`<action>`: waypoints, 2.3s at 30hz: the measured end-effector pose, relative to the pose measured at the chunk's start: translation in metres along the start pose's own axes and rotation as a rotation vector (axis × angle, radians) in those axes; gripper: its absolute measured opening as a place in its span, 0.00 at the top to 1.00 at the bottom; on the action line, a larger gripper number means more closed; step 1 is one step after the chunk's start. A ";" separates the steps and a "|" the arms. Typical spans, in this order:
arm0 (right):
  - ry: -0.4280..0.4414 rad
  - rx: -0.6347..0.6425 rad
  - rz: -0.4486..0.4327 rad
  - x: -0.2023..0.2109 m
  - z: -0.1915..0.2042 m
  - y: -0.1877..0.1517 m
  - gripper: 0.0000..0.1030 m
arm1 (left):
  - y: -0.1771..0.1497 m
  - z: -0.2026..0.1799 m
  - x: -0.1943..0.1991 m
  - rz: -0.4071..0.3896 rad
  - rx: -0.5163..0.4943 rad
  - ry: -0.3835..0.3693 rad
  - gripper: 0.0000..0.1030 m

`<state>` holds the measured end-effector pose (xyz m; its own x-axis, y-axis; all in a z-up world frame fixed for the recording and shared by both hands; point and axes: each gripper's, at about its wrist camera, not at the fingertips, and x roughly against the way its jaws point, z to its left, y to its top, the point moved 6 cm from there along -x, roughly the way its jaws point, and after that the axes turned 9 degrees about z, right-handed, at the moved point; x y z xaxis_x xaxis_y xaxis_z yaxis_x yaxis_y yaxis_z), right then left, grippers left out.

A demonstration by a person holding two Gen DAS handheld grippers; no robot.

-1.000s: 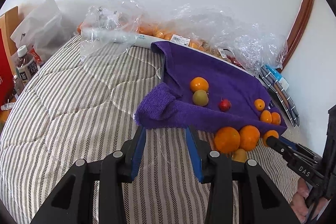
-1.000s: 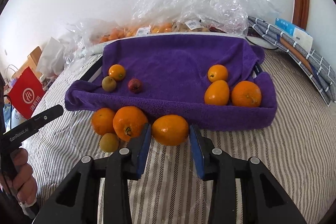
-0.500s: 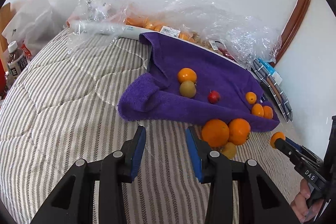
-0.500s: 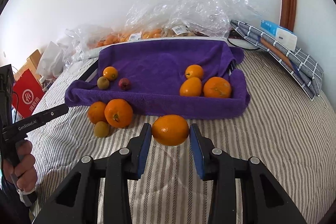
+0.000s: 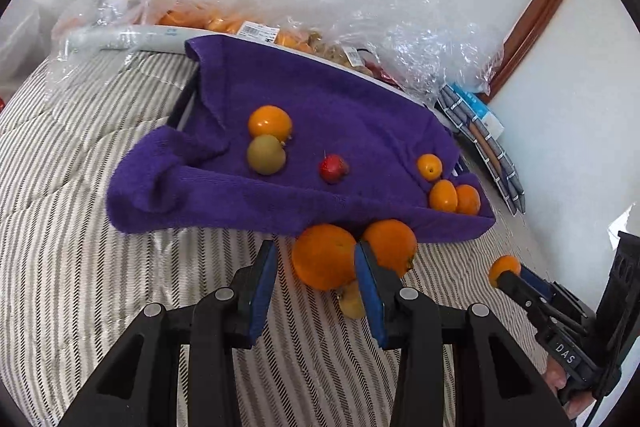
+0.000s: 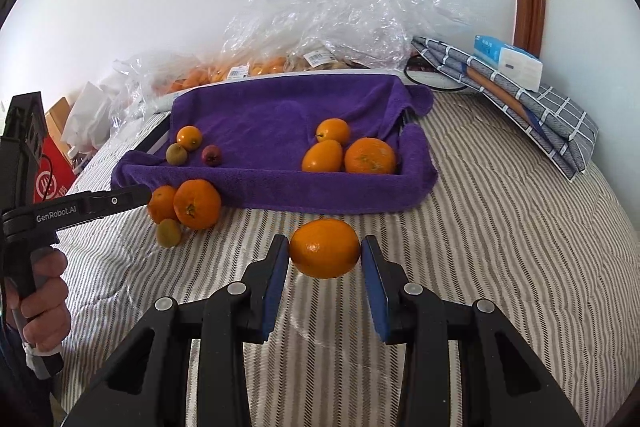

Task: Organize fruits
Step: 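Grasp a large orange with the left tool while the right tool lifts its orange, then lower both oranges onto the purple towel and open both tools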

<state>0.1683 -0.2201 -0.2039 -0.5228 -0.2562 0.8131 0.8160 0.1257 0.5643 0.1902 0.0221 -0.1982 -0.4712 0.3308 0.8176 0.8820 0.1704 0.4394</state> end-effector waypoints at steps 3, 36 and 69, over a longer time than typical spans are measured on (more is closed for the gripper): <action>-0.009 -0.008 0.003 0.000 -0.007 -0.001 0.64 | 0.000 -0.001 -0.009 0.020 -0.008 0.001 0.62; -0.036 -0.007 0.004 -0.001 0.006 0.017 0.64 | 0.005 0.008 0.009 -0.013 0.009 -0.004 0.63; -0.066 -0.023 0.003 -0.077 -0.034 0.116 0.64 | 0.109 -0.018 -0.043 -0.039 -0.073 0.088 0.63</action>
<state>0.3118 -0.2184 -0.2059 -0.5346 -0.1920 0.8230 0.8228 0.1043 0.5587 0.3066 0.0100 -0.1787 -0.5068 0.2422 0.8273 0.8616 0.1126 0.4949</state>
